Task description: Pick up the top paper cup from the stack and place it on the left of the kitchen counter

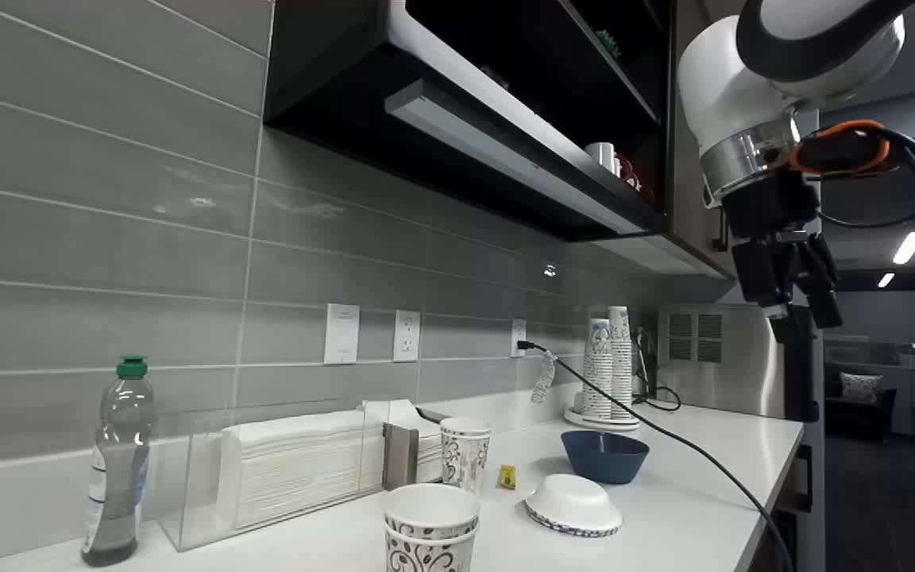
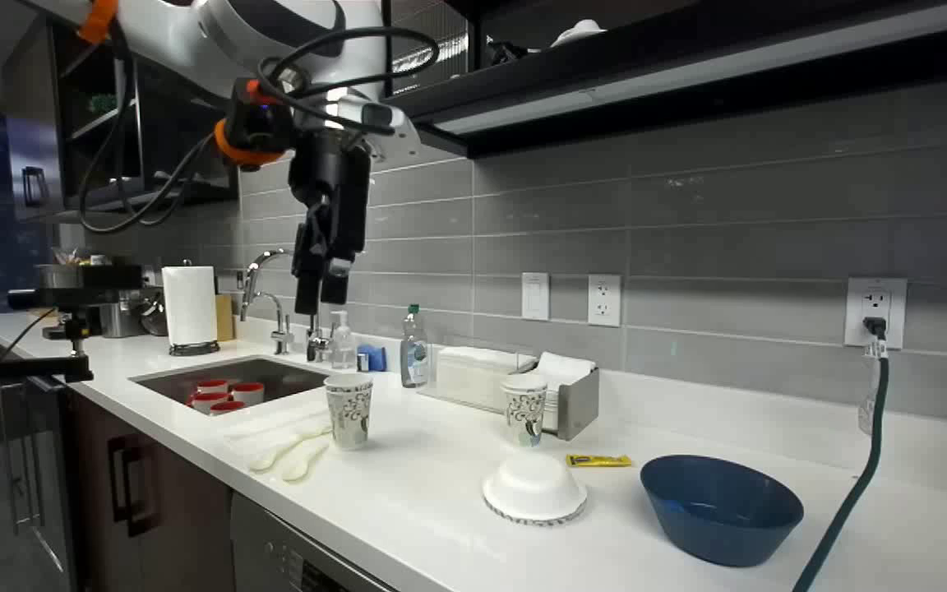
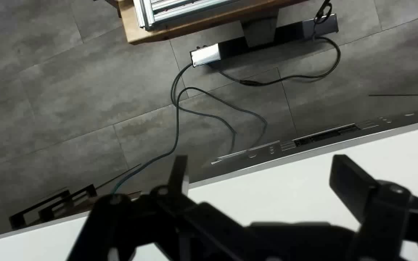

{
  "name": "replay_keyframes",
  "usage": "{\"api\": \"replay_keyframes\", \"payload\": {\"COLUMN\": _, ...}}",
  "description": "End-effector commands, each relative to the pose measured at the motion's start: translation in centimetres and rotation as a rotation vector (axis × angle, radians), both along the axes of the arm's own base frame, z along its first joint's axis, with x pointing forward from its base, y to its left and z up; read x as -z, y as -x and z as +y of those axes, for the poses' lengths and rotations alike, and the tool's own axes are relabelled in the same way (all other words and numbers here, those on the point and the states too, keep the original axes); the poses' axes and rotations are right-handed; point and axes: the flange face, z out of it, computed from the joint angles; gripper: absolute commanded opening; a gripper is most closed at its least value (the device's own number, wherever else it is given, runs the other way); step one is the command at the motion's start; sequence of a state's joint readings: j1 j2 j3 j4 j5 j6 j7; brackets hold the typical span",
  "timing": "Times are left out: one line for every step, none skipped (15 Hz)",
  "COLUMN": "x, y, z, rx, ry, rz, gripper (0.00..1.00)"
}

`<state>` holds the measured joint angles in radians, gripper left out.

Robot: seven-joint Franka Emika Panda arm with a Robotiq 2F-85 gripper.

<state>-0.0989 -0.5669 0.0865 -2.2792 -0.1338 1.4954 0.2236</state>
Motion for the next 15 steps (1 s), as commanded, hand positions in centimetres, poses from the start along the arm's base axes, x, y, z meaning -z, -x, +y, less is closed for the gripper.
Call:
{"api": "replay_keyframes", "payload": {"x": -0.1, "y": 0.0, "z": 0.0, "rx": 0.0, "ry": 0.0, "rz": 0.001, "gripper": 1.0}}
{"api": "replay_keyframes", "payload": {"x": -0.1, "y": 0.0, "z": 0.0, "rx": 0.0, "ry": 0.0, "rz": 0.001, "gripper": 1.0}}
{"api": "replay_keyframes", "payload": {"x": -0.1, "y": 0.0, "z": 0.0, "rx": 0.0, "ry": 0.0, "rz": 0.001, "gripper": 1.0}}
{"api": "replay_keyframes", "payload": {"x": -0.1, "y": 0.0, "z": 0.0, "rx": 0.0, "ry": 0.0, "rz": 0.001, "gripper": 1.0}}
{"api": "replay_keyframes", "payload": {"x": -0.1, "y": 0.0, "z": 0.0, "rx": 0.0, "ry": 0.0, "rz": 0.001, "gripper": 1.0}}
{"api": "replay_keyframes", "payload": {"x": -0.1, "y": 0.0, "z": 0.0, "rx": 0.0, "ry": 0.0, "rz": 0.001, "gripper": 1.0}}
{"api": "replay_keyframes", "payload": {"x": 1.1, "y": -0.7, "z": 0.8, "rx": 0.036, "ry": 0.011, "rz": 0.001, "gripper": 1.0}}
{"api": "replay_keyframes", "payload": {"x": 2.1, "y": -1.5, "z": 2.4, "rx": 0.056, "ry": -0.02, "rz": -0.042, "gripper": 1.0}}
{"api": "replay_keyframes", "payload": {"x": 2.9, "y": -2.2, "z": 3.8, "rx": 0.088, "ry": -0.055, "rz": -0.092, "gripper": 1.0}}
{"api": "replay_keyframes", "payload": {"x": 3.5, "y": -3.3, "z": 5.6, "rx": 0.101, "ry": -0.035, "rz": -0.181, "gripper": 1.0}}
{"api": "replay_keyframes", "payload": {"x": 3.9, "y": -4.3, "z": 7.0, "rx": 0.114, "ry": -0.042, "rz": -0.241, "gripper": 1.0}}
{"api": "replay_keyframes", "payload": {"x": 4.8, "y": -5.4, "z": 8.9, "rx": 0.116, "ry": -0.025, "rz": -0.3, "gripper": 1.0}}
{"api": "replay_keyframes", "payload": {"x": 6.0, "y": -6.4, "z": 10.6, "rx": 0.124, "ry": -0.024, "rz": -0.334, "gripper": 1.0}}
{"api": "replay_keyframes", "payload": {"x": 7.0, "y": -7.3, "z": 12.5, "rx": 0.127, "ry": -0.021, "rz": -0.359, "gripper": 1.0}}
{"api": "replay_keyframes", "payload": {"x": 8.0, "y": -7.8, "z": 14.0, "rx": 0.129, "ry": -0.02, "rz": -0.368, "gripper": 1.0}}
